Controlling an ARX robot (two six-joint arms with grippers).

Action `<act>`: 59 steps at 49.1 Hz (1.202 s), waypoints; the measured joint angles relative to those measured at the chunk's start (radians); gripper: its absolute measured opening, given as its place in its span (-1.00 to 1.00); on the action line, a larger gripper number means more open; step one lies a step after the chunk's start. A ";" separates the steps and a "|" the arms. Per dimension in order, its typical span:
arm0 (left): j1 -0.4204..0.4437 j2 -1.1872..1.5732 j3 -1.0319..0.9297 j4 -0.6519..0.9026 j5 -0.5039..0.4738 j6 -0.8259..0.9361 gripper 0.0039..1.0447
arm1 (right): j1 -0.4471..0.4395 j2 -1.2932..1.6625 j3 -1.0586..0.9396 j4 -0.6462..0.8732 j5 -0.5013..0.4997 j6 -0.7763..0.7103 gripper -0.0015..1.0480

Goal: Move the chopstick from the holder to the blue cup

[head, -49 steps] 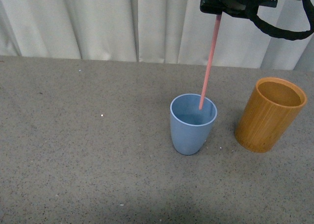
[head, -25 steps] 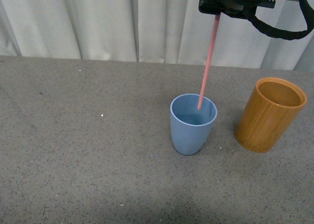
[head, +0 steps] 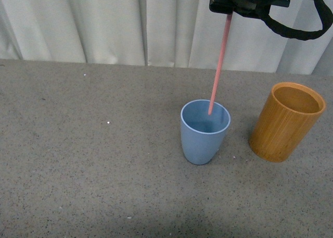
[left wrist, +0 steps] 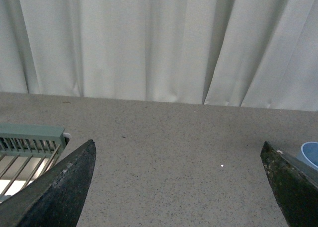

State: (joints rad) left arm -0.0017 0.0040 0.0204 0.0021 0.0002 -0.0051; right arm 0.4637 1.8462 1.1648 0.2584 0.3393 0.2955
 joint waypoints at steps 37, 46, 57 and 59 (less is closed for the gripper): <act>0.000 0.000 0.000 0.000 0.000 0.000 0.88 | -0.084 -0.190 -0.272 0.262 0.007 -0.070 0.65; 0.000 0.000 0.000 0.000 0.000 0.000 0.88 | -0.293 -0.655 -0.854 0.610 -0.171 -0.258 -0.03; 0.000 0.000 0.000 0.000 0.000 0.000 0.88 | -0.457 -1.423 -1.161 -0.011 -0.325 -0.285 -0.64; 0.000 0.000 0.000 0.000 0.001 0.000 0.88 | -0.459 -1.583 -1.160 -0.124 -0.334 -0.286 -0.78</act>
State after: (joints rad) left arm -0.0017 0.0040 0.0204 0.0017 0.0013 -0.0048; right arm 0.0044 0.2634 0.0048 0.1345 0.0051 0.0093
